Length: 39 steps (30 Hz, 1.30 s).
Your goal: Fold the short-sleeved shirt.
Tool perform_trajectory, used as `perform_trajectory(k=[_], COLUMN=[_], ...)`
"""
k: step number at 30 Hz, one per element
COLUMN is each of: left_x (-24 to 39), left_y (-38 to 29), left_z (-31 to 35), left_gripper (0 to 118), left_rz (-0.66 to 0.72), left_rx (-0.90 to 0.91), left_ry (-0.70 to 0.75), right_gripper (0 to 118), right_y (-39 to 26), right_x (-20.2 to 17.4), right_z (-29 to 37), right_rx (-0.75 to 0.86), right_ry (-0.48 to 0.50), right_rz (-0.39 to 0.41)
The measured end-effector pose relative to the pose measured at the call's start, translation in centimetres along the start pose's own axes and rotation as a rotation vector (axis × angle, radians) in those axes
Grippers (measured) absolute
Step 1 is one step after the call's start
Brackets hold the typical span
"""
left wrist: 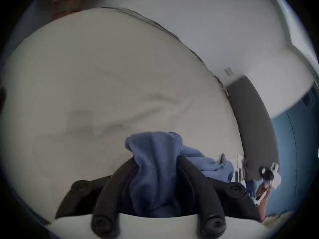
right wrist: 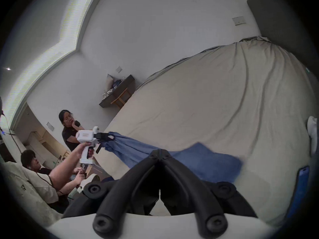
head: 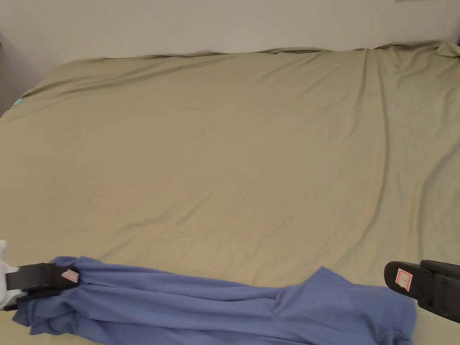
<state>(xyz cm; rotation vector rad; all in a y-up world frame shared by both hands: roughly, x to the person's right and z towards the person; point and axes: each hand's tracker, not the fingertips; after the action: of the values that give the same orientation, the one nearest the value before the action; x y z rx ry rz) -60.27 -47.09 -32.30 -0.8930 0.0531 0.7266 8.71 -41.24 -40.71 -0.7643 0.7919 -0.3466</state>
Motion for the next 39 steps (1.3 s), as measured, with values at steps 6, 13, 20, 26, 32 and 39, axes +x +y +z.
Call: perform_trajectory(k=[6,13,20,26,32,39], left_x=[9.3,21.3,19.4,21.2,20.2,20.3], left_y=[-3.6,-9.6,-12.8,-13.6,-11.7,-17.5], left_z=[2.3,-4.6,-15.6,-11.1,-4.1,-14.0], left_gripper=[20,20,20,118,118,3], left_rz=[-0.029,-0.041,-0.191,-0.207,-0.348,-0.474], left_rx=[-0.055,-0.181,-0.18,-0.076,0.152,-0.051], left_ry=[0.029,-0.232,0.056,-0.185,0.046,0.157], right_gripper=[2,2,2,2,2,2], right_y=[-0.5,-0.7,-0.7,-1.3,-1.4,-1.2], right_x=[-0.3,0.5,-0.6,-1.3,-1.5,-1.6], right_z=[-0.7,-0.8,-0.4,-0.3,0.1,0.7], right_rx=[-0.028,-0.024,-0.022,-0.021,-0.006,0.001], right_ry=[-0.075,-0.074,-0.406,-0.406,-0.334,-0.325], right_rz=[0.042,-0.006,0.169,0.162,0.12,0.109])
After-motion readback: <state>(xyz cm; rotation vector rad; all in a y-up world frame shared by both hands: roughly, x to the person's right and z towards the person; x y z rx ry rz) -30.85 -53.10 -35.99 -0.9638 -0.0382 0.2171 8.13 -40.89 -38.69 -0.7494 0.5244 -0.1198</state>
